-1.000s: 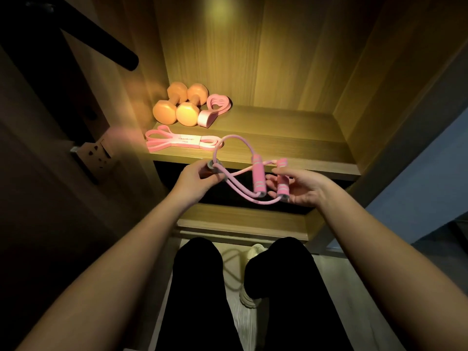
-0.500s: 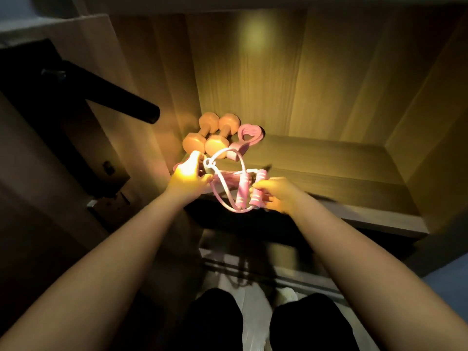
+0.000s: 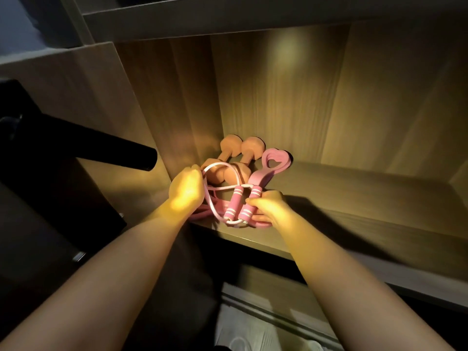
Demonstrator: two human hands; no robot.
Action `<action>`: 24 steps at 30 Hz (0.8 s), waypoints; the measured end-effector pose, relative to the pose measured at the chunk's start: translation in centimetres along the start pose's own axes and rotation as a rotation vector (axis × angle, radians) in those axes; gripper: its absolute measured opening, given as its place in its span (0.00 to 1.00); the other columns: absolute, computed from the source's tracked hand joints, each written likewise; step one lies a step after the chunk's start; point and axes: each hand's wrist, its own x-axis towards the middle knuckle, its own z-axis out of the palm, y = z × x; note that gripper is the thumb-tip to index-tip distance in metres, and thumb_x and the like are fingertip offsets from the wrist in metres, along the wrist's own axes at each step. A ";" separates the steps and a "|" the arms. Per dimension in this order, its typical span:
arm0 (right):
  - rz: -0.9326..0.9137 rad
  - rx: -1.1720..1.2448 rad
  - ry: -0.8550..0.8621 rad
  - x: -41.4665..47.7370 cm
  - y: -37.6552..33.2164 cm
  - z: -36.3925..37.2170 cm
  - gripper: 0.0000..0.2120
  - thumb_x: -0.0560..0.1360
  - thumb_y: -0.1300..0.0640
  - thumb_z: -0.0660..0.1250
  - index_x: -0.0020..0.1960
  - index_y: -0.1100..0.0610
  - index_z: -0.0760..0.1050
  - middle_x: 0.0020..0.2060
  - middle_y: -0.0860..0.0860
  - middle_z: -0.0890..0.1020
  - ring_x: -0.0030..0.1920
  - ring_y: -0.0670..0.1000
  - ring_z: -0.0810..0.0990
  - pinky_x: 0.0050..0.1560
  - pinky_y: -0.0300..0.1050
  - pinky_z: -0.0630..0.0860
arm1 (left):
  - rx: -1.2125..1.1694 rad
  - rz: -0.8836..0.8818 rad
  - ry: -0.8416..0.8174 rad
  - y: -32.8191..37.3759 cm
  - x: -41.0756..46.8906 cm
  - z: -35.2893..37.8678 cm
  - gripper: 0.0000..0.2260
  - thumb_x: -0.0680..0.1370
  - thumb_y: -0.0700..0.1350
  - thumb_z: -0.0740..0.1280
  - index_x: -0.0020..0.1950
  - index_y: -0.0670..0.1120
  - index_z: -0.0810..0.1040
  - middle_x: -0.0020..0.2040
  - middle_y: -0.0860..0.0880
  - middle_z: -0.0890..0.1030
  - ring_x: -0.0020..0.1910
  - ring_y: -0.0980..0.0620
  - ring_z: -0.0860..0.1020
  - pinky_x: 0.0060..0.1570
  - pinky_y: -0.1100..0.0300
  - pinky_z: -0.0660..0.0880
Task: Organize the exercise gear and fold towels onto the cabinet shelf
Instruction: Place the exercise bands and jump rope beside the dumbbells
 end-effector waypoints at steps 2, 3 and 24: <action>-0.004 0.008 0.011 0.6 0.1 0.4 0.17 0.72 0.61 0.73 0.59 0.62 0.76 0.45 0.58 0.84 0.38 0.56 0.85 0.43 0.53 0.83 | 0.093 -0.024 -0.013 0.3 0.5 0.2 0.07 0.81 0.40 0.61 0.57 0.40 0.75 0.53 0.41 0.79 0.50 0.40 0.79 0.44 0.52 0.73; -0.008 0.010 0.006 0.9 0.0 0.7 0.17 0.72 0.61 0.74 0.59 0.62 0.76 0.46 0.59 0.84 0.38 0.56 0.85 0.43 0.53 0.84 | 0.140 -0.029 -0.024 0.4 0.7 0.4 0.07 0.81 0.40 0.61 0.58 0.41 0.74 0.53 0.42 0.79 0.50 0.41 0.79 0.46 0.52 0.74; -0.136 -0.224 0.054 2.4 1.3 1.8 0.09 0.73 0.57 0.74 0.51 0.56 0.78 0.46 0.55 0.84 0.46 0.54 0.84 0.51 0.52 0.82 | -0.286 -0.284 -0.273 0.3 2.7 0.3 0.07 0.79 0.44 0.64 0.55 0.45 0.76 0.40 0.48 0.78 0.37 0.50 0.78 0.38 0.59 0.75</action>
